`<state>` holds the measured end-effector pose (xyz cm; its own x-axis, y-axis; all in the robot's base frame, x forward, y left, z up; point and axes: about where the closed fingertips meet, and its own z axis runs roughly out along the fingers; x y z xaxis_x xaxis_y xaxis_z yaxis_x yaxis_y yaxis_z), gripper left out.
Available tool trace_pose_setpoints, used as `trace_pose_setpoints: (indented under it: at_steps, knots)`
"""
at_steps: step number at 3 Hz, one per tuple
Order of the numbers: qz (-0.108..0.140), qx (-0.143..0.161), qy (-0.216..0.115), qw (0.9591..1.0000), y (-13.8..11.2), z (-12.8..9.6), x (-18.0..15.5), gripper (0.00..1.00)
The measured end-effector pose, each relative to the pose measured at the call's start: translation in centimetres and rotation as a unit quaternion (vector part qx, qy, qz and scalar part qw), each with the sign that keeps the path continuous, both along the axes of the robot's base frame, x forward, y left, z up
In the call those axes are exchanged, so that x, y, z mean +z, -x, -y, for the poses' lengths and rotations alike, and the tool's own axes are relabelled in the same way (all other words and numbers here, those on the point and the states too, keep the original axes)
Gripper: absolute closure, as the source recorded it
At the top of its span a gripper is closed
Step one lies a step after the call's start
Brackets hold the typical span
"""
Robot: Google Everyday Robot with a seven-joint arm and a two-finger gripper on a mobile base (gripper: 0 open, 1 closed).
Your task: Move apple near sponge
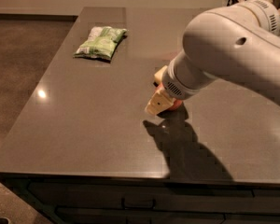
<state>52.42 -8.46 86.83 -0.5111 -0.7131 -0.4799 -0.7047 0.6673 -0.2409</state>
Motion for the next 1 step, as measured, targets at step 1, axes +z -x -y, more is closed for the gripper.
trace_pose_setpoints:
  at_steps: [1]
  knots:
    - [0.0, 0.0, 0.0, 1.0, 0.0, 0.0, 0.0, 0.0]
